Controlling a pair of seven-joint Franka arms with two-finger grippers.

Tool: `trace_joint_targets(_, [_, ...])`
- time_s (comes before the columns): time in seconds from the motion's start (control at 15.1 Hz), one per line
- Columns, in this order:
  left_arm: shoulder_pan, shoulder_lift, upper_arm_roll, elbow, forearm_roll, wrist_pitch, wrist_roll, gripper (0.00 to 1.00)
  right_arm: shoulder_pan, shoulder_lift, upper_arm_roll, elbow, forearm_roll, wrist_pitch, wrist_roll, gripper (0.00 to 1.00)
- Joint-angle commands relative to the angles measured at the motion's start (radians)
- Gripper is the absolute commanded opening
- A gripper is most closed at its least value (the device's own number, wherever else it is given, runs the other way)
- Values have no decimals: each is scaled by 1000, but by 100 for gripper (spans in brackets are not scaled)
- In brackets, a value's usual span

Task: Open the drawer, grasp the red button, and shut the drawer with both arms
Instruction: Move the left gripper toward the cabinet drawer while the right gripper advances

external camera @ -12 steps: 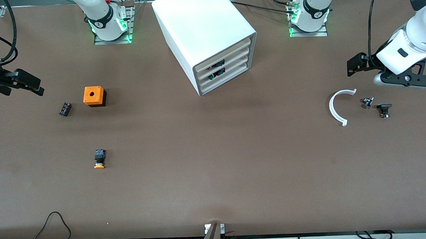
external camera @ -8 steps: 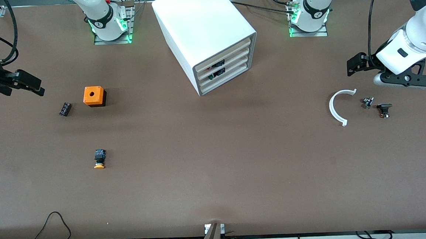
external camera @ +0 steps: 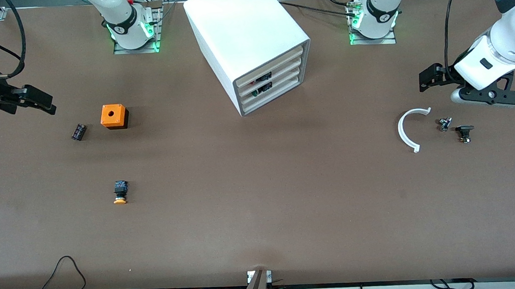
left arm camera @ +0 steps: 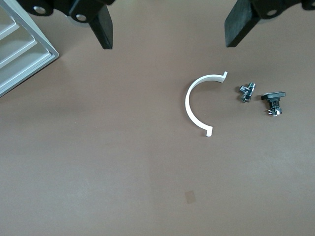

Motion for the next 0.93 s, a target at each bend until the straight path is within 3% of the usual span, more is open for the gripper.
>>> trace_joint_targets(0.0, [-9, 14, 2, 33, 18, -25, -3, 100, 1, -3, 1, -42, -18, -7, 4, 100])
trace_joint_targets(0.53, [-11, 14, 1, 33, 8, -37, -4, 100, 6, 116, 9, -47, -10, 65, -33, 100])
trace_joint_targets(0.86, [-14, 12, -50, 33, -112, -210, -3, 100, 27, 207, 9, -39, -15, 162, -33, 100])
